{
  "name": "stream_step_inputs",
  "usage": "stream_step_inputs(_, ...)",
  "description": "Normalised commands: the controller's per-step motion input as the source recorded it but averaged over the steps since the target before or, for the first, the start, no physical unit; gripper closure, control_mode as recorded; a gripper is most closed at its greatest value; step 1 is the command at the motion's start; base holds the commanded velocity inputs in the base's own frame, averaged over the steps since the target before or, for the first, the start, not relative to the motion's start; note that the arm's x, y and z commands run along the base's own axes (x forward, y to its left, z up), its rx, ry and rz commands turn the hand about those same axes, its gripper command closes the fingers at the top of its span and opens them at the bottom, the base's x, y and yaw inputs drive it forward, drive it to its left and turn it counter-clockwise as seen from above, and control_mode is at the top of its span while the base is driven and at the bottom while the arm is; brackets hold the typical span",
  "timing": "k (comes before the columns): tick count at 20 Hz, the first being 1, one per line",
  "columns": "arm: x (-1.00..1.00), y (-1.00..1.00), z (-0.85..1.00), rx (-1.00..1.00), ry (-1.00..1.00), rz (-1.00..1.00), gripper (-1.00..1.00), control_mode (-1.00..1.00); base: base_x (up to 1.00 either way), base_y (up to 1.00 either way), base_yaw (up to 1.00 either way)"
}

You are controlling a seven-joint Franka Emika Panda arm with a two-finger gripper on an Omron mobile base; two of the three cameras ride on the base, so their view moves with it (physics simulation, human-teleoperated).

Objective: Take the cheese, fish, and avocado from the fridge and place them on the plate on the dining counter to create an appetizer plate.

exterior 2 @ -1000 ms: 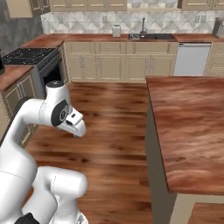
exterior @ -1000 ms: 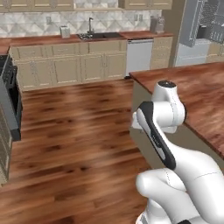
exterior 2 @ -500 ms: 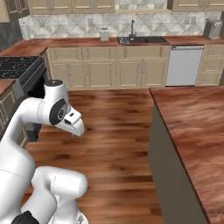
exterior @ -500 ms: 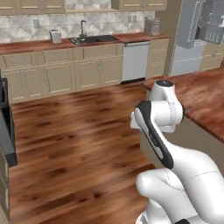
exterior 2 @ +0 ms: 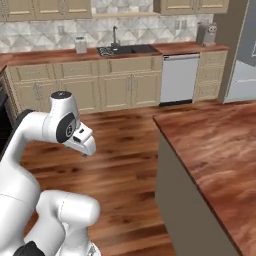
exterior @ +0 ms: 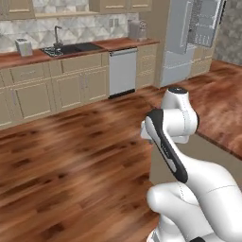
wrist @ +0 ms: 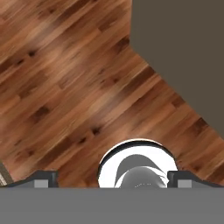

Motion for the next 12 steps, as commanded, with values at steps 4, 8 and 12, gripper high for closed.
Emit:
stream_step_inputs(4, 0.00, 0.00, 0.00, 0.00, 0.00, 0.00, -1.00, 1.00, 1.00, 0.69, -0.36)
stream_step_inputs(8, 0.00, 0.00, 0.00, 0.00, 0.00, 0.00, -1.00, 1.00, 1.00, 0.73, -0.35)
stream_step_inputs(12, 0.00, 0.00, 0.00, 0.00, 0.00, 0.00, -1.00, 1.00, 1.00, 0.81, -0.35)
